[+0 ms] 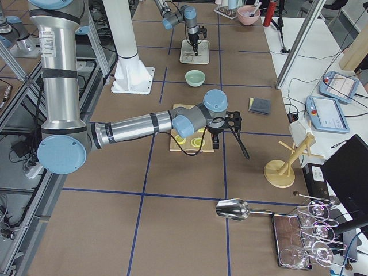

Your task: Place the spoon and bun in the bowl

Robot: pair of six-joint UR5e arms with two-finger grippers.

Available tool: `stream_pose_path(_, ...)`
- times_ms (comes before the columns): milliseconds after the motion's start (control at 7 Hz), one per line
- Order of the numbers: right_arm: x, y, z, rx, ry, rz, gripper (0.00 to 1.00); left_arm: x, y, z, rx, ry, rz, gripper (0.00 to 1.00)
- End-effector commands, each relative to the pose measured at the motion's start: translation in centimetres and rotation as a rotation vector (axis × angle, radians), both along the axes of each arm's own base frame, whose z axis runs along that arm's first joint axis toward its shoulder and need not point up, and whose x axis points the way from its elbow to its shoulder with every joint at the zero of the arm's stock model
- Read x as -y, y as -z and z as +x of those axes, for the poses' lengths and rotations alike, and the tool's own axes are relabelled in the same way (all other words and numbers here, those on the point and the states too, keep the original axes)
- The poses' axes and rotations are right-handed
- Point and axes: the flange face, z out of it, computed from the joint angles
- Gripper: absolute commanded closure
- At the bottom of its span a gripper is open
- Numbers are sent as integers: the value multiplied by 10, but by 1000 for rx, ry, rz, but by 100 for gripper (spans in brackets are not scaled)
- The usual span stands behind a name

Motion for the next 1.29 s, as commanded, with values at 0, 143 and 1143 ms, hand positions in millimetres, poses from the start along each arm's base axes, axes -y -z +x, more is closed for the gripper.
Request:
stream_pose_path(0,-1,5,-10,6,0,-18,0,-5,18,-8,33,1,-20,100)
stream_pose_path(143,4,22,-29,15,-4,-26,0,-6,32,-16,40,4,-23,100)
stream_pose_path(1143,-19,125,-259,-35,-36,-43,0,58,172,34,-377,251,-148,100)
